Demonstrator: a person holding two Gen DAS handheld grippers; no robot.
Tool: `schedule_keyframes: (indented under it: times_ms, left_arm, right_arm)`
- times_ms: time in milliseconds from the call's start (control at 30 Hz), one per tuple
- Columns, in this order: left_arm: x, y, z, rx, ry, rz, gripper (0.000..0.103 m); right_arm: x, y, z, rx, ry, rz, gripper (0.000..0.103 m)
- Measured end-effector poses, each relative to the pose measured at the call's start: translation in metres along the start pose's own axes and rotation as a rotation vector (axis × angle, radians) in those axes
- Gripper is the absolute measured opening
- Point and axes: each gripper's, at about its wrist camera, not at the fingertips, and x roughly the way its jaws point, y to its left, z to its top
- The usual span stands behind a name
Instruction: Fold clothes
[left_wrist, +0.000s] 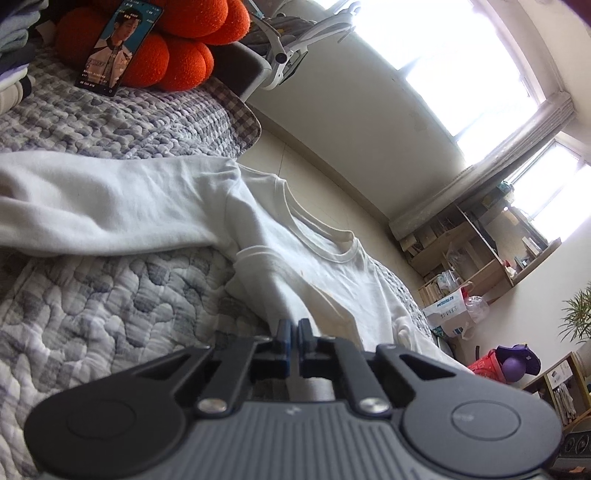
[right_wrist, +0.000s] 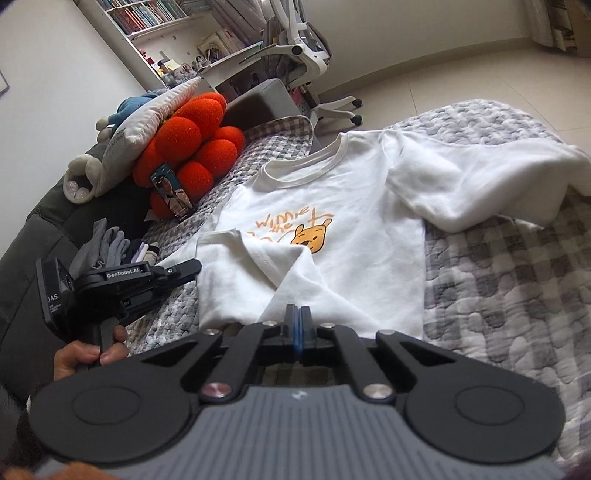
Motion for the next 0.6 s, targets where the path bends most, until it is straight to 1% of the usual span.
schedule_keyframes:
  times_ms: [100, 167, 267, 300, 367, 400, 433, 467, 533, 567, 600]
  left_arm:
    - [-0.011, -0.007, 0.001, 0.051, 0.001, -0.019, 0.0]
    - [-0.017, -0.01, 0.001, 0.075, -0.001, -0.016, 0.0]
    - [-0.022, -0.008, 0.002, 0.062, 0.006, -0.017, 0.0]
    - [-0.022, -0.006, 0.002, 0.054, 0.0, -0.006, 0.0]
    - [-0.021, -0.001, 0.003, 0.03, -0.004, 0.018, 0.002]
    - [-0.019, 0.003, 0.003, 0.013, 0.003, 0.018, 0.003]
    - [-0.017, 0.006, 0.003, -0.004, 0.01, 0.019, 0.008]
    - [-0.014, 0.008, 0.003, -0.019, 0.019, 0.02, 0.016]
    - [-0.009, 0.01, 0.0, -0.024, 0.026, 0.034, 0.027]
    - [-0.007, 0.011, -0.001, -0.018, 0.031, 0.045, 0.03]
    - [-0.004, 0.011, -0.003, -0.011, 0.038, 0.055, 0.03]
  right_arm:
    - [-0.003, -0.002, 0.0, 0.002, 0.009, 0.013, 0.001]
    - [-0.004, -0.002, 0.0, -0.001, 0.016, 0.021, 0.012]
    - [-0.003, 0.003, -0.002, -0.034, 0.029, 0.026, 0.015]
    - [-0.002, 0.006, -0.003, -0.048, 0.031, 0.024, 0.018]
    - [0.0, 0.011, -0.005, -0.071, 0.032, 0.022, 0.043]
    - [0.002, 0.013, -0.006, -0.081, 0.033, 0.028, 0.044]
    - [0.004, 0.016, -0.007, -0.088, 0.041, 0.04, 0.044]
    - [0.007, 0.018, -0.008, -0.086, 0.055, 0.053, 0.044]
    - [0.013, 0.019, -0.009, -0.071, 0.087, 0.077, 0.044]
    - [0.018, 0.02, -0.011, -0.063, 0.106, 0.083, 0.044]
    - [0.023, 0.02, -0.013, -0.055, 0.123, 0.081, 0.044]
